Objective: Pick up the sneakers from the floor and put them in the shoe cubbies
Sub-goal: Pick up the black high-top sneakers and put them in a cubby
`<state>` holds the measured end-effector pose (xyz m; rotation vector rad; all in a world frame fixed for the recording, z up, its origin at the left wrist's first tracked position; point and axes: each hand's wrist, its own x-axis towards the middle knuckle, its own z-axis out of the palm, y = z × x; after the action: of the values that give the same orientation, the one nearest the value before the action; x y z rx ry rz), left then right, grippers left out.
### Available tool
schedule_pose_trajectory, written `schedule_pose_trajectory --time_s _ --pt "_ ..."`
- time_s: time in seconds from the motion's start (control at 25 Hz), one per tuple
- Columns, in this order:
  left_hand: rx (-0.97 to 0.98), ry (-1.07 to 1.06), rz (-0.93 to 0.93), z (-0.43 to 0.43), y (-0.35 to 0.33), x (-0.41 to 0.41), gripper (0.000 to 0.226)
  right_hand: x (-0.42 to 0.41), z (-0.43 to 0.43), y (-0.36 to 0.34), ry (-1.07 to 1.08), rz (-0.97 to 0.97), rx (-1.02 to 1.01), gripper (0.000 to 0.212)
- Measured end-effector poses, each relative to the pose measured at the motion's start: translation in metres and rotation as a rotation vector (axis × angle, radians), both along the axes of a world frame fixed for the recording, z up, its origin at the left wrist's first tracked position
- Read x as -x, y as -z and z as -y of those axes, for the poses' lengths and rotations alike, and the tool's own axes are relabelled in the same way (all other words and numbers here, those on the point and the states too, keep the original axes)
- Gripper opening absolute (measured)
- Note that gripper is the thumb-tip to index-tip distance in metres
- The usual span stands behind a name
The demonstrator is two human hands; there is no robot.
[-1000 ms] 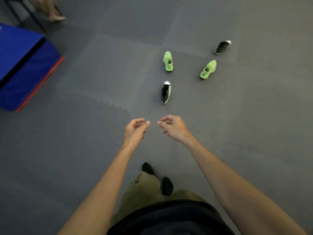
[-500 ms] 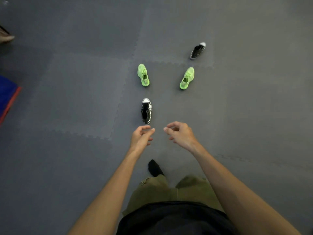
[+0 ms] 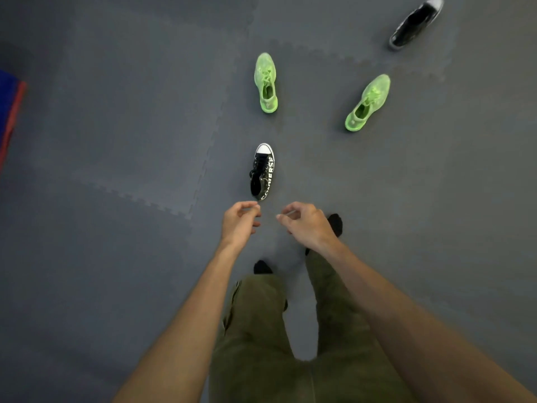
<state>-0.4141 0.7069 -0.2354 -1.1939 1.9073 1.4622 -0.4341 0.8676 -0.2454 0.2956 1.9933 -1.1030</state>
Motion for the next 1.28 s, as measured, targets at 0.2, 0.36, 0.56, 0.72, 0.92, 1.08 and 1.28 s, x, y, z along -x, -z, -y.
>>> schedule_pose_trajectory --time_s 0.2,0.36,0.56,0.72,0.92,1.08,1.28 --pt "0.017 -0.072 0.072 0.012 0.119 0.068 0.012 0.065 0.016 0.106 -0.031 0.105 -0.007 0.032" --pt "0.031 -0.130 0.077 0.033 0.243 0.100 0.012 0.090 0.053 0.223 -0.009 0.160 0.028 0.029" --pt "0.082 -0.176 0.095 0.072 0.373 0.103 0.009 0.104 0.112 0.353 -0.129 0.195 -0.038 0.034" --pt "0.113 -0.208 0.128 0.110 0.453 0.103 0.022 0.109 0.166 0.434 -0.191 0.155 -0.119 0.037" --pt "-0.044 -0.157 0.209 0.114 0.489 0.099 0.022 0.103 0.197 0.488 -0.364 0.178 -0.215 0.034" --pt "-0.003 -0.161 0.199 0.102 0.494 0.094 0.016 0.100 0.193 0.500 -0.339 0.157 -0.217 0.038" --pt "0.000 -0.109 0.158 0.070 0.452 0.109 0.024 0.128 0.142 0.450 -0.255 0.079 -0.211 0.031"
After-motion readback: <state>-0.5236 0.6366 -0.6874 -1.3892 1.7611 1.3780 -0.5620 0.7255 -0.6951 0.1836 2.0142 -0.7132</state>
